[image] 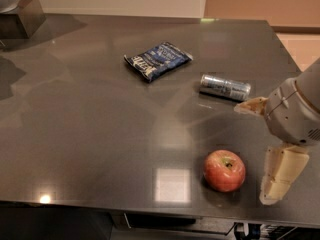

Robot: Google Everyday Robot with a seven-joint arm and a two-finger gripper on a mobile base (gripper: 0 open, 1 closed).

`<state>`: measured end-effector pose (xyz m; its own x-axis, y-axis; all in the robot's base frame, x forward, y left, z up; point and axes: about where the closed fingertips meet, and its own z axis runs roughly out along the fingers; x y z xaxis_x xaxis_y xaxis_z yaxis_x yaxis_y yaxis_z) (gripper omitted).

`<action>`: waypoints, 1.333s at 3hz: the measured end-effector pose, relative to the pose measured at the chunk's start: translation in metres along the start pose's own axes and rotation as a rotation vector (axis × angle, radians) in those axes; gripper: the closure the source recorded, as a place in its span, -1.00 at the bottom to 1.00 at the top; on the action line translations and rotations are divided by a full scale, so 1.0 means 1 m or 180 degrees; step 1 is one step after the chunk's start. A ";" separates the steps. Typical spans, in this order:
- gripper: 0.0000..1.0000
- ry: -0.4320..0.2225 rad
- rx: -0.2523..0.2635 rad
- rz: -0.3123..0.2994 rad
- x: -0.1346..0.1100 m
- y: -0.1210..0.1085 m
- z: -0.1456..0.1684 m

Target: Pick apple

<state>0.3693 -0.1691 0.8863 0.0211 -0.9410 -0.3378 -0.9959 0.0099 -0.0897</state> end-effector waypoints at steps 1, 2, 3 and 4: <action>-1.00 -0.0085 -0.0063 -0.0118 -0.007 0.008 0.019; -1.00 -0.0125 -0.0123 -0.0210 -0.013 0.014 0.037; -0.94 -0.0146 -0.0165 -0.0269 -0.017 0.019 0.048; -0.61 -0.0145 -0.0202 -0.0272 -0.017 0.020 0.053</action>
Offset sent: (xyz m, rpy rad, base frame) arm -0.0164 0.0367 -0.0523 0.0461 0.0310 0.1184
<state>0.3537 -0.1349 0.8406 0.1086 -0.9211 -0.3739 -0.9939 -0.0925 -0.0608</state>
